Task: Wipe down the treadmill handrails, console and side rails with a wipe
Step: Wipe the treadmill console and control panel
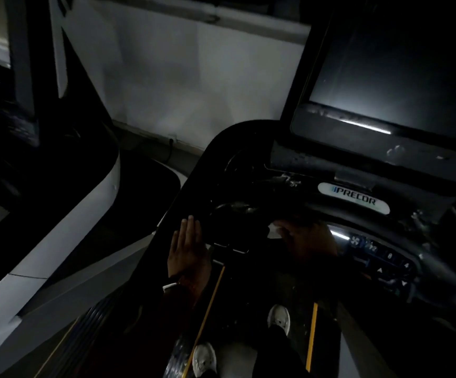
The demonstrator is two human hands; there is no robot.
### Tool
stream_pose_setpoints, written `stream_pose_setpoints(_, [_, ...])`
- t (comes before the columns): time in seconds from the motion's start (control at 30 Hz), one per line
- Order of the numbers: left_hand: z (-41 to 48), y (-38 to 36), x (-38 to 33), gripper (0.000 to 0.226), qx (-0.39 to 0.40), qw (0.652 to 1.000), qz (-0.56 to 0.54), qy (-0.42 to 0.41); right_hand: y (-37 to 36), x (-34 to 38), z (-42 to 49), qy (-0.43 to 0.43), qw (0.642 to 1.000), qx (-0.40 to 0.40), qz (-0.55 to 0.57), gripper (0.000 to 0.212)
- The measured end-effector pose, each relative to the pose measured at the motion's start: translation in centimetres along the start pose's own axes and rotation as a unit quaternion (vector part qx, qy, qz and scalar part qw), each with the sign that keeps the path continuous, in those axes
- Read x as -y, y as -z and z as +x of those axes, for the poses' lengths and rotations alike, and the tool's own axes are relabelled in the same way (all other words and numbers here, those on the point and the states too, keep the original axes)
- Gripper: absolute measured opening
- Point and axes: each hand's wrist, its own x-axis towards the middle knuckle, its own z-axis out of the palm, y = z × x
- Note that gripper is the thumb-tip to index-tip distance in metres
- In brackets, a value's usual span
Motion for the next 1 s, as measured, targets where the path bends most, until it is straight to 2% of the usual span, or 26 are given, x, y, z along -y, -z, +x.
stream_pose_setpoints(0.03, [0.4,-0.3,-0.9,0.063,0.023,0.999,-0.023,0.005,0.5,-0.4,0.8,0.003,1.0,-0.011,0.005,0.026])
stream_pose_setpoints(0.17, [1.9,-3.2,-3.8,0.06,0.015,0.999,-0.044,0.027,1.4,-2.6,5.6,0.037,0.998,0.005,0.049,0.021])
stream_pose_setpoints(0.23, [3.0,-4.5,-4.9,0.069,0.022,0.996,-0.046,0.075,0.9,-3.7,7.5,0.066,0.995,0.036,0.062,0.021])
stream_pose_setpoints(0.3, [3.8,-5.4,-5.8,0.087,0.065,0.989,-0.047,0.127,0.7,-4.5,9.9,0.094,0.991,0.082,0.054,0.02])
stream_pose_setpoints(0.4, [4.4,-6.9,-7.0,0.097,0.05,0.979,-0.066,0.185,-0.5,-5.3,13.0,0.155,0.98,0.111,0.058,0.019])
stream_pose_setpoints(0.47, [4.2,-7.7,-7.8,0.088,0.019,0.973,-0.073,0.219,-1.4,-5.5,14.7,0.18,0.972,0.138,0.054,0.021])
stream_pose_setpoints(0.57, [4.1,-8.1,-8.8,0.064,-0.021,0.96,-0.091,0.263,-3.5,-5.2,16.8,0.249,0.961,0.109,0.06,0.011])
stream_pose_setpoints(0.6, [4.2,-8.1,-8.9,0.061,-0.027,0.958,-0.099,0.267,-4.2,-5.2,17.3,0.276,0.955,0.091,0.056,0.011])
stream_pose_setpoints(0.67, [4.2,-8.2,-9.2,0.062,-0.043,0.954,-0.104,0.279,-5.8,-4.3,18.3,0.331,0.939,0.082,0.038,0.026])
stream_pose_setpoints(0.7, [4.2,-8.3,-9.3,0.065,-0.056,0.952,-0.107,0.28,-6.2,-3.5,18.6,0.346,0.934,0.088,0.016,0.021])
stream_pose_setpoints(0.73, [4.1,-8.6,-9.3,0.066,-0.068,0.951,-0.11,0.28,-6.9,-2.6,19.1,0.36,0.928,0.099,-0.007,0.011])
stream_pose_setpoints(0.83, [4.1,-9.3,-9.3,0.053,-0.088,0.943,-0.114,0.301,-8.4,0.8,20.1,0.398,0.902,0.163,-0.05,0.023])
stream_pose_setpoints(1.0, [4.3,-9.1,-10.7,0.058,-0.099,0.919,-0.134,0.357,-8.4,3.8,19.3,0.418,0.875,0.234,-0.072,0.036])
